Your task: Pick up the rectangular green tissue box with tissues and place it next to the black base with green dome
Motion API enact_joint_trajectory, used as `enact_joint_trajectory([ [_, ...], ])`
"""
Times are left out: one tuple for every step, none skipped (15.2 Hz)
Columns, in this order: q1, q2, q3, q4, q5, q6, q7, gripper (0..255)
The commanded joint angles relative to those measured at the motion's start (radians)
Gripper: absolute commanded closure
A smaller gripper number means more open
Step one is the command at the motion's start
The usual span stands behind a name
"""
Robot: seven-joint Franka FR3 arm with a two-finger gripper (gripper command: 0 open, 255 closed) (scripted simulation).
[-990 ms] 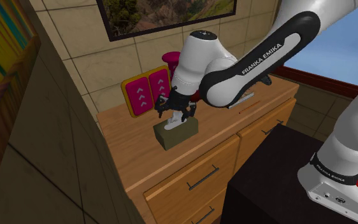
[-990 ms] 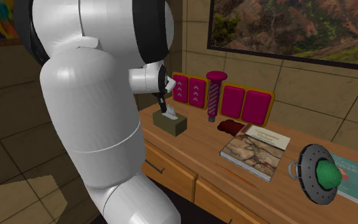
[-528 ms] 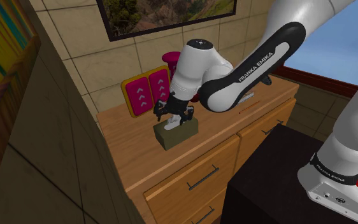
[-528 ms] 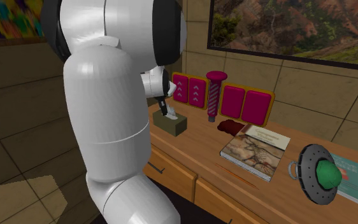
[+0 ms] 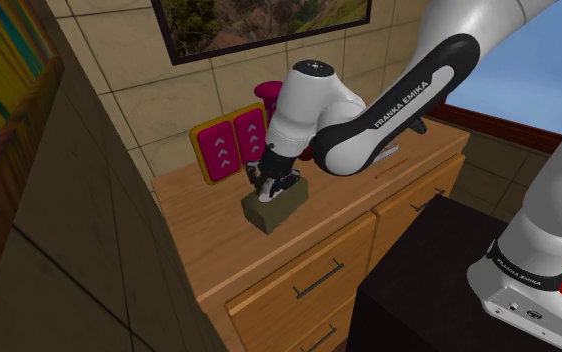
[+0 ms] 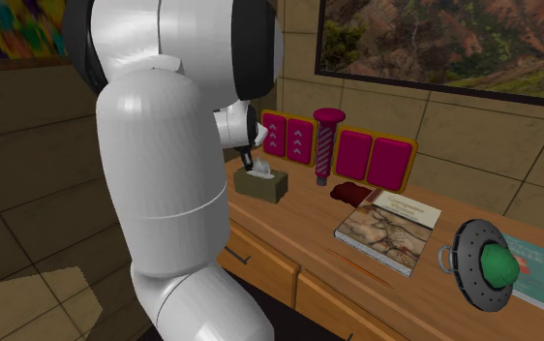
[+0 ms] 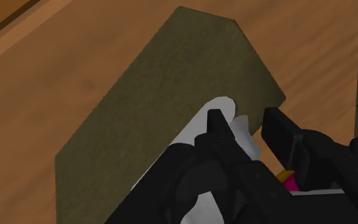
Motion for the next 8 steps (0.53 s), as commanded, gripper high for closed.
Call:
enact_joint_trajectory([
  [0.0, 0.001, 0.0, -0.002, 0.001, -0.003, -0.001, 255],
  [0.0, 0.002, 0.0, -0.003, -0.001, -0.003, 0.001, 255],
  [0.0, 0.002, -0.001, -0.002, -0.001, -0.003, 0.0, 255],
  [0.0, 0.005, -0.001, 0.0, -0.006, -0.003, 0.004, 255],
  [0.0, 0.003, 0.0, -0.002, -0.003, -0.003, 0.002, 255],
  [0.0, 0.002, -0.001, -0.003, -0.002, -0.001, 0.001, 255],
  [-0.001, -0.01, 0.002, 0.0, 0.022, -0.013, -0.016, 255],
  [-0.002, -0.023, 0.004, 0.004, 0.044, -0.026, -0.033, 255],
])
